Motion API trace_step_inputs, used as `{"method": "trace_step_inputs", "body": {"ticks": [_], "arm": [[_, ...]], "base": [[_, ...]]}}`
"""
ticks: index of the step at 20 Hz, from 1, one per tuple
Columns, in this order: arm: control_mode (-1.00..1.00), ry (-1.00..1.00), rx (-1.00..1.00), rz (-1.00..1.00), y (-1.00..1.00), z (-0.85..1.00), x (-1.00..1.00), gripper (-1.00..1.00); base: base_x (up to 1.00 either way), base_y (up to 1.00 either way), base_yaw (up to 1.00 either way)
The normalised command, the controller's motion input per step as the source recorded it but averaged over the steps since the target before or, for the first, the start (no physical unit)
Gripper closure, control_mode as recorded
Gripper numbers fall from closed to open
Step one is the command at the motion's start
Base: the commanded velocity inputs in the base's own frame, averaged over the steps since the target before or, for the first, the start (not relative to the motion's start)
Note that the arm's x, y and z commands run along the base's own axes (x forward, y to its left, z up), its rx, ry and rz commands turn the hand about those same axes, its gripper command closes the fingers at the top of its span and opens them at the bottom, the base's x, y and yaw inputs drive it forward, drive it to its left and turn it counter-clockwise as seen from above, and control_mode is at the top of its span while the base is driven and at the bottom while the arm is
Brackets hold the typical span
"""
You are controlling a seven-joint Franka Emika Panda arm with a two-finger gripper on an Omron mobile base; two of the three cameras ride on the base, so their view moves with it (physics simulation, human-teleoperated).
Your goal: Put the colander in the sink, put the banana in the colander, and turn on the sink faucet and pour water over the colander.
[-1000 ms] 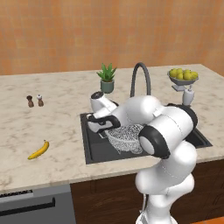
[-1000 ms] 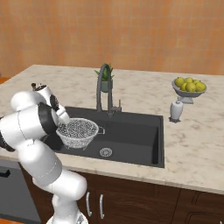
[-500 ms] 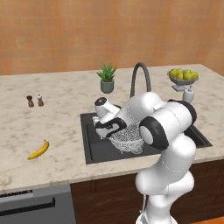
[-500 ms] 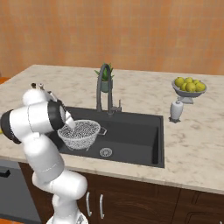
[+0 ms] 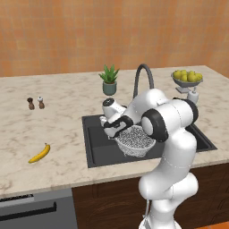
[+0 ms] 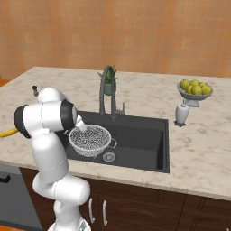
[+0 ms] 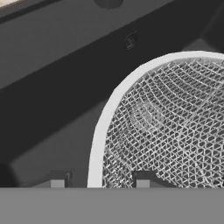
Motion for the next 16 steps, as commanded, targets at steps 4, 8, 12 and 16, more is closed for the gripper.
{"method": "trace_step_inputs", "body": {"ticks": [4, 8, 12, 16], "arm": [[-1.00, -0.05, 0.00, 0.00, 0.00, -0.17, 0.65, 1.00], [-1.00, -0.01, -0.01, 0.00, -0.07, -0.28, 0.64, 1.00], [-1.00, 0.04, -0.09, 0.00, -0.34, -0.49, 0.28, 1.00], [-1.00, 0.14, -0.16, 0.00, -0.46, -0.72, 0.06, 1.00]], "base": [[0.00, 0.00, 0.00], [0.00, 0.00, 0.00], [0.00, 0.00, 0.00], [0.00, 0.00, 0.00]]}}
